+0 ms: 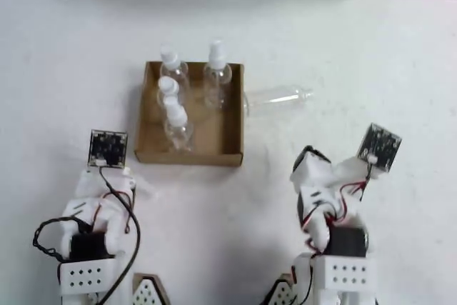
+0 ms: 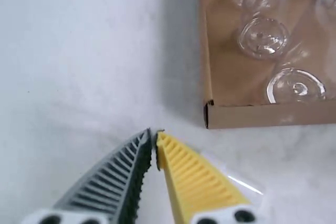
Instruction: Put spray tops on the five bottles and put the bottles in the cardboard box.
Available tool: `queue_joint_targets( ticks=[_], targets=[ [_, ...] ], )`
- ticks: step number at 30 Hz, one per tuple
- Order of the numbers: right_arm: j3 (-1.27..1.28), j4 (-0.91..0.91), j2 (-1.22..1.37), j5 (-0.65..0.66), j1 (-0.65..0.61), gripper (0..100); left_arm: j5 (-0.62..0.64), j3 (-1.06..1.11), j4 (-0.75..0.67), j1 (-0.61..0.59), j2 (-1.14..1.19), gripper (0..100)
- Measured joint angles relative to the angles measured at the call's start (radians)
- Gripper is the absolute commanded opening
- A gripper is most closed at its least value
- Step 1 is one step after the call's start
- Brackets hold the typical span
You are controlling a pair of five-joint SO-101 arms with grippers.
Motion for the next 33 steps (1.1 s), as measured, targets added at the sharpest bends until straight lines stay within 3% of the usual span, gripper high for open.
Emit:
queue_joint_targets(
  ticks=[13,17,23,33],
  targets=[
    [-0.511,0.000,0.756,-0.133,-0.058,1.5,0.000,0.000,0.000,0.000,0.000,2],
    [-0.631,-0.002,0.922,-0.184,-0.071,2.9,0.000,0.000,0.000,0.000,0.000,2],
    [-0.813,-0.002,1.125,-0.259,-0.086,15.0,-0.011,0.000,0.000,0.000,0.000,2],
    [-1.123,-0.008,1.475,-0.370,-0.110,15.6,-0.072,0.000,0.000,0.000,0.000,2]
  ],
)
